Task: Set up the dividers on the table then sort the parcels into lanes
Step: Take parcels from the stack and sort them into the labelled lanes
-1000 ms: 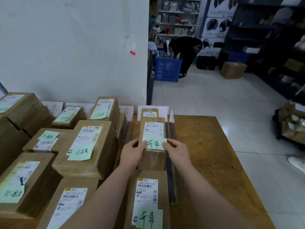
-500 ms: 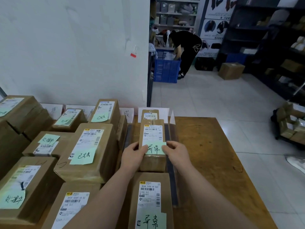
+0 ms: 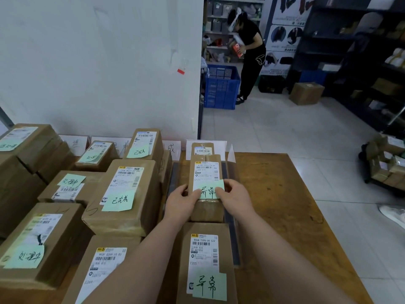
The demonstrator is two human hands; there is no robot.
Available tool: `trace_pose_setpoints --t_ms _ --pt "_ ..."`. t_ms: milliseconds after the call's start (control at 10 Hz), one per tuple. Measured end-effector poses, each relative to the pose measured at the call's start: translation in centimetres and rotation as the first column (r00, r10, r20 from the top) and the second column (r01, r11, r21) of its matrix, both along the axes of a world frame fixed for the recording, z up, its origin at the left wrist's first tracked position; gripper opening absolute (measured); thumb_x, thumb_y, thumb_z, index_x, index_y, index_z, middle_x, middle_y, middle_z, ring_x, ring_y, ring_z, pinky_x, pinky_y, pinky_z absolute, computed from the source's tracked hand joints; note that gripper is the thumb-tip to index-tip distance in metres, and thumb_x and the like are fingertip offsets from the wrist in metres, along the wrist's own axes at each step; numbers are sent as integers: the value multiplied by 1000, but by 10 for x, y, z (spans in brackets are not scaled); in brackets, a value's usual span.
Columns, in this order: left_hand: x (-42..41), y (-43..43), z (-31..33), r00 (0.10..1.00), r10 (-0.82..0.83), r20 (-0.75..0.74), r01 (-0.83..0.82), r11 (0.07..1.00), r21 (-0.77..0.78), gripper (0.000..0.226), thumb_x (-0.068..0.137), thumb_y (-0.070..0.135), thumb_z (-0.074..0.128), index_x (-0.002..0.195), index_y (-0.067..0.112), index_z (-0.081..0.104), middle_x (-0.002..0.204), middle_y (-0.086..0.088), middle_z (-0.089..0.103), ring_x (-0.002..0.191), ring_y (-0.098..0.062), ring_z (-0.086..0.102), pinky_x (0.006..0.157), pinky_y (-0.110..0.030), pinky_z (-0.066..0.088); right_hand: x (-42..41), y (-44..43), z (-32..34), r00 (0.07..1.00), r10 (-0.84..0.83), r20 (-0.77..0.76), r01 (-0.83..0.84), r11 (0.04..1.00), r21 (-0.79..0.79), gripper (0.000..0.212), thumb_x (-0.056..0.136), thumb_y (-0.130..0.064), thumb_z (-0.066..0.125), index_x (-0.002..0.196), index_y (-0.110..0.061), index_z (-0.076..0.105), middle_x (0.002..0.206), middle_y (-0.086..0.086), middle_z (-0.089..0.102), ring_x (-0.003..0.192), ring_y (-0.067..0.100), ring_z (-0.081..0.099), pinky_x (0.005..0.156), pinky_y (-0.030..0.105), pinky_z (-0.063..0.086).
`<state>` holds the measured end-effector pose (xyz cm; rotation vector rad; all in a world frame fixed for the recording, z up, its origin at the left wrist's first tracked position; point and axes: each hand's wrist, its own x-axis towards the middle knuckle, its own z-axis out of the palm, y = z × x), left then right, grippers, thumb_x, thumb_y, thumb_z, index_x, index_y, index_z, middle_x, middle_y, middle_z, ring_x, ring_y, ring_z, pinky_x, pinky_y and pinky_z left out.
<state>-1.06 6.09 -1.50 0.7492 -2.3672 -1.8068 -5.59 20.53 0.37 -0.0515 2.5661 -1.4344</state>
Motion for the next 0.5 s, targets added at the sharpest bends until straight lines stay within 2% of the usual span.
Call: trace_pose_setpoints --t_ms 100,200,300,400,500 --pt "2 0 4 1000 3 13 -2 999 -36 59 92 37 66 143 17 46 131 -2 63 83 -3 58 60 -14 48 3 -1 7 999 27 -34 -25 999 45 35 93 -27 61 126 -18 53 125 1 65 99 12 66 65 20 59" --pt "4 -1 10 1000 3 25 -1 996 -88 66 92 39 65 148 16 40 140 -4 56 104 -10 57 65 -14 49 8 -1 19 998 34 -50 -31 998 60 44 94 -26 60 135 -14 47 134 4 58 111 17 62 57 14 52" --pt "9 -3 20 1000 6 22 -3 988 -152 66 92 39 64 149 16 40 146 -5 50 129 -20 51 91 -28 50 11 4 30 994 56 -90 -49 995 83 45 95 -25 59 136 -13 46 138 4 55 117 18 59 53 13 48" --pt "20 -8 30 1000 -5 22 10 968 -251 66 92 41 63 149 16 40 149 -3 47 136 -21 45 107 -36 40 15 7 36 985 94 -145 -79 991 106 41 95 -22 59 134 -14 49 137 3 55 115 16 60 50 11 44" --pt "34 -14 46 1000 1 20 6 930 -368 64 93 42 61 149 19 40 149 0 47 134 -21 47 107 -37 40 15 3 42 969 141 -204 -113 983 145 38 94 -22 60 131 -18 52 133 1 58 103 11 63 57 15 51"
